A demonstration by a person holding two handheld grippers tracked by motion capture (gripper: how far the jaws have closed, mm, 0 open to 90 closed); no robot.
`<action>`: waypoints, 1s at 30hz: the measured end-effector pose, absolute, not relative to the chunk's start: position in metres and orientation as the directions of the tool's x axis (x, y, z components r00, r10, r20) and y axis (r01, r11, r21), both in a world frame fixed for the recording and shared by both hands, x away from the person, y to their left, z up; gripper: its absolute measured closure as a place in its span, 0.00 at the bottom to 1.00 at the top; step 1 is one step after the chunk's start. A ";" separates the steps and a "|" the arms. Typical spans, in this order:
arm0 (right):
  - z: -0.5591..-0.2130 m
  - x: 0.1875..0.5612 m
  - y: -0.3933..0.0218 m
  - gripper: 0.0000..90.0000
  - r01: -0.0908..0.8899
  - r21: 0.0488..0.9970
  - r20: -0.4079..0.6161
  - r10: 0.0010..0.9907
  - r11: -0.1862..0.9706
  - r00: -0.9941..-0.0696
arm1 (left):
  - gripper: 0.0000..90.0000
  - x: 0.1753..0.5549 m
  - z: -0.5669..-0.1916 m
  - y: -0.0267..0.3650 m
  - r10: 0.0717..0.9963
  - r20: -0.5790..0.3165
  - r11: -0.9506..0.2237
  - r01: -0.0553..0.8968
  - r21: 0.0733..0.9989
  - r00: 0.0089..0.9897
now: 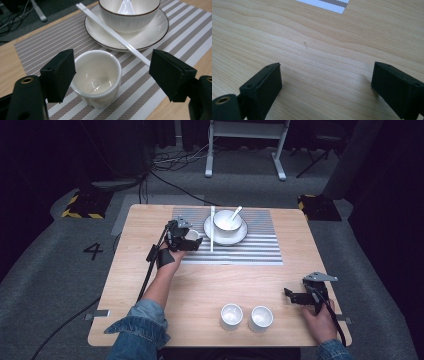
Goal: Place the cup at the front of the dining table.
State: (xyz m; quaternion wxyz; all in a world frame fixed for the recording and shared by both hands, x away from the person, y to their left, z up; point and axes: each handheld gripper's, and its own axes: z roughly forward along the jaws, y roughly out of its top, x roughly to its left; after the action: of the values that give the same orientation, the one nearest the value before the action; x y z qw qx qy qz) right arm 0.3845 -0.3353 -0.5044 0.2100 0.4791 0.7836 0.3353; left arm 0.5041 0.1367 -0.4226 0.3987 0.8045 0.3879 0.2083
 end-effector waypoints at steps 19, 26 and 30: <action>-0.504 0.385 -0.334 0.11 0.607 0.728 -0.010 0.890 0.320 -0.457 | 0.24 0.447 -0.395 0.157 0.777 0.009 -0.357 0.428 0.830 0.630; -0.504 0.386 -0.333 0.11 0.606 0.727 -0.010 0.887 0.324 -0.462 | 0.24 0.429 -0.390 0.157 0.760 0.038 -0.392 0.411 0.823 0.649; -0.504 0.386 -0.333 0.11 0.606 0.727 -0.010 0.887 0.324 -0.462 | 0.24 0.422 -0.388 0.157 0.749 0.043 -0.418 0.421 0.805 0.662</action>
State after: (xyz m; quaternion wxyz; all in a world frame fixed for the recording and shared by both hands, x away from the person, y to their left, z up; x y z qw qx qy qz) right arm 0.3862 -0.3327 -0.5044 0.2088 0.4746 0.7863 0.3359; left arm 0.4222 0.1574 -0.3885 0.4036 0.8173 0.3578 0.2028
